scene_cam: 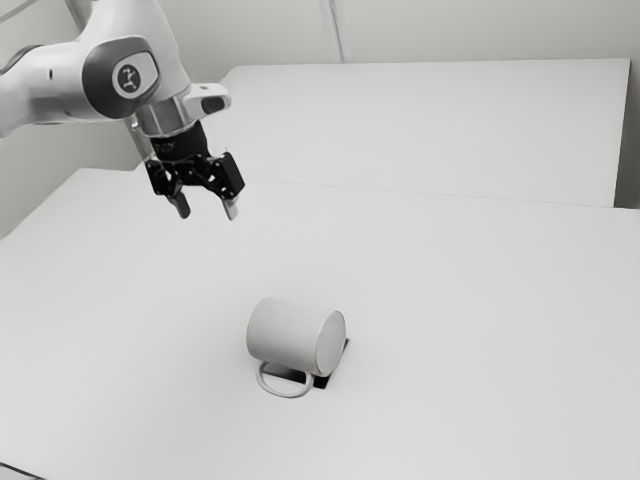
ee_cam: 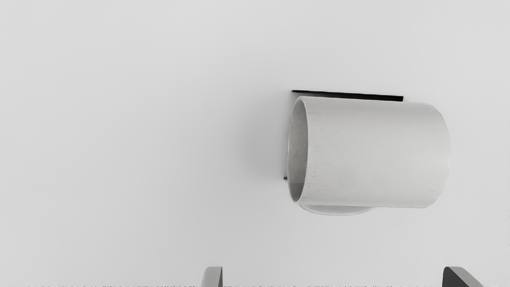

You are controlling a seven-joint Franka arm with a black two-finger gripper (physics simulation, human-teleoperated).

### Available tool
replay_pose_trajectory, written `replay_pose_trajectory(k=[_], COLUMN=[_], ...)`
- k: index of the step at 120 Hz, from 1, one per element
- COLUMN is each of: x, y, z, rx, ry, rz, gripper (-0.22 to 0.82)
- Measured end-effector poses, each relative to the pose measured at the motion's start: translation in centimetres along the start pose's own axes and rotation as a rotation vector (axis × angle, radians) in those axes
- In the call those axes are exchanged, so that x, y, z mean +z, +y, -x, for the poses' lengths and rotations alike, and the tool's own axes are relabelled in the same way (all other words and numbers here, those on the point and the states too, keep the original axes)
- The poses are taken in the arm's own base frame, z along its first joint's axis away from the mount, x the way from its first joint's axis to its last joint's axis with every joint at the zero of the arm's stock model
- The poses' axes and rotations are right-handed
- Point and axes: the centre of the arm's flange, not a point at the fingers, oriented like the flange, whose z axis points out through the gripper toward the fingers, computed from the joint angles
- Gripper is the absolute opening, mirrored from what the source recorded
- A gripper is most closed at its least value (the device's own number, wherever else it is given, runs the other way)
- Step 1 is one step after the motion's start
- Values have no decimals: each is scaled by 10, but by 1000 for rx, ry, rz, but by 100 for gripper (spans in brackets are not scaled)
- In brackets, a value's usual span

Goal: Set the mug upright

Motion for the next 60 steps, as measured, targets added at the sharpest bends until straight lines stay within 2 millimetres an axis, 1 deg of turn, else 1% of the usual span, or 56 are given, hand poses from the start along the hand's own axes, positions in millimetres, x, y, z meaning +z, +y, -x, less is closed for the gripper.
replay_pose_trajectory(k=[21,35,60], x=[47,80,126], y=[-11,-14,-19], z=[5,8,11], rx=[-25,-34,-56], ry=[-39,-51,-29], rz=[68,117,223], gripper=[60,60,60])
